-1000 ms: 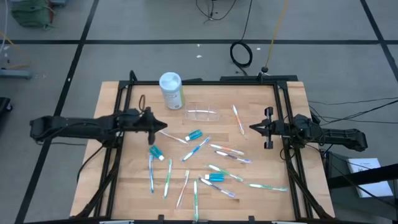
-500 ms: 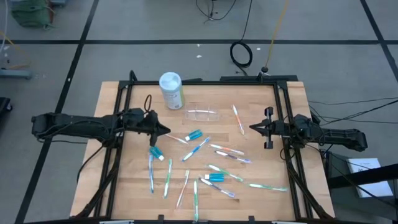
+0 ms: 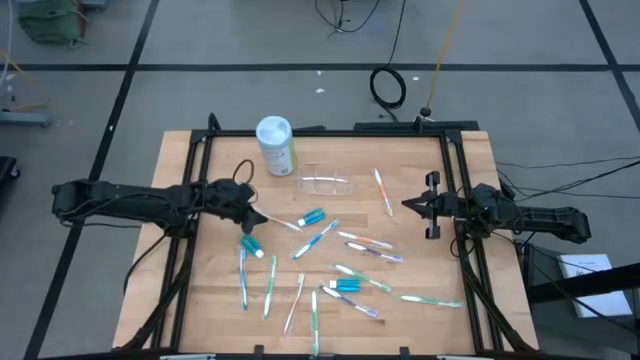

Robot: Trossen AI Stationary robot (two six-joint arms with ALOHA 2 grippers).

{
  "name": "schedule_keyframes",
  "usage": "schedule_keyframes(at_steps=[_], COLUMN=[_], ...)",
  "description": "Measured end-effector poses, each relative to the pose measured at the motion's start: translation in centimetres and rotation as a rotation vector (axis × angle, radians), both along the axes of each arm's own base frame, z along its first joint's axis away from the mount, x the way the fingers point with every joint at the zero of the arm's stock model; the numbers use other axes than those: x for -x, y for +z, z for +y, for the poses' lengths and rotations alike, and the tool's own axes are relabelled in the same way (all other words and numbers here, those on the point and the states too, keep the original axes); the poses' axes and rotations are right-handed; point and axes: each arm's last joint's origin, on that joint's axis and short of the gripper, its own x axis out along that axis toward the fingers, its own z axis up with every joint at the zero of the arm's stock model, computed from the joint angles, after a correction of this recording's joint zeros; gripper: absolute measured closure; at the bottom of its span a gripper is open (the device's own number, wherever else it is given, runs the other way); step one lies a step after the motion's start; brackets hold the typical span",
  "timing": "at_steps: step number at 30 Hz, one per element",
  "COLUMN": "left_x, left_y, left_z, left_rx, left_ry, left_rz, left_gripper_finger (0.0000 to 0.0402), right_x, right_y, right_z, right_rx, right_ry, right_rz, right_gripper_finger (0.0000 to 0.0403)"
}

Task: Pick & Place toothbrushing station
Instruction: Put the orange toothbrush into the transparent organizer

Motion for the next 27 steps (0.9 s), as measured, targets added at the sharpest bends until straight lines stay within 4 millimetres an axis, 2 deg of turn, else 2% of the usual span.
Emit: schedule_keyframes(at_steps=[3, 6, 14, 17, 23, 27], left_x=[0.3, 0.2, -0.1, -0.1, -0.5, -1.1], left_y=[-1.0, -1.4, -3.4, -4.1, -3.8, -2.2], left_z=[0.4, 0.8, 1.6, 2.0, 3.0, 3.3], left_rx=[-0.067, -0.077, 0.112, 0.134, -0.016, -0.168], left_ry=[0.066, 0.097, 0.079, 0.090, -0.003, -0.110], left_rz=[0.109, 0.137, 0.253, 0.286, 0.219, 0.135], left_gripper_finger=[0.0364, 0.0364, 0.0364, 0.0364, 0.0364, 0.0364], right_x=[0.0, 0.0, 0.0, 0.0, 0.0, 0.0], right_y=[0.0, 0.0, 0.0, 0.0, 0.0, -0.1], right_z=[0.0, 0.0, 0.0, 0.0, 0.0, 0.0], right_rx=[0.007, 0.016, 0.025, 0.025, 0.025, 0.027], right_ry=[-0.001, -0.003, -0.004, -0.004, -0.004, -0.004], right_rz=[0.000, 0.000, 0.001, 0.002, 0.005, 0.008], right_gripper_finger=[0.0399, 0.0399, 0.0399, 0.0399, 0.0399, 0.0399])
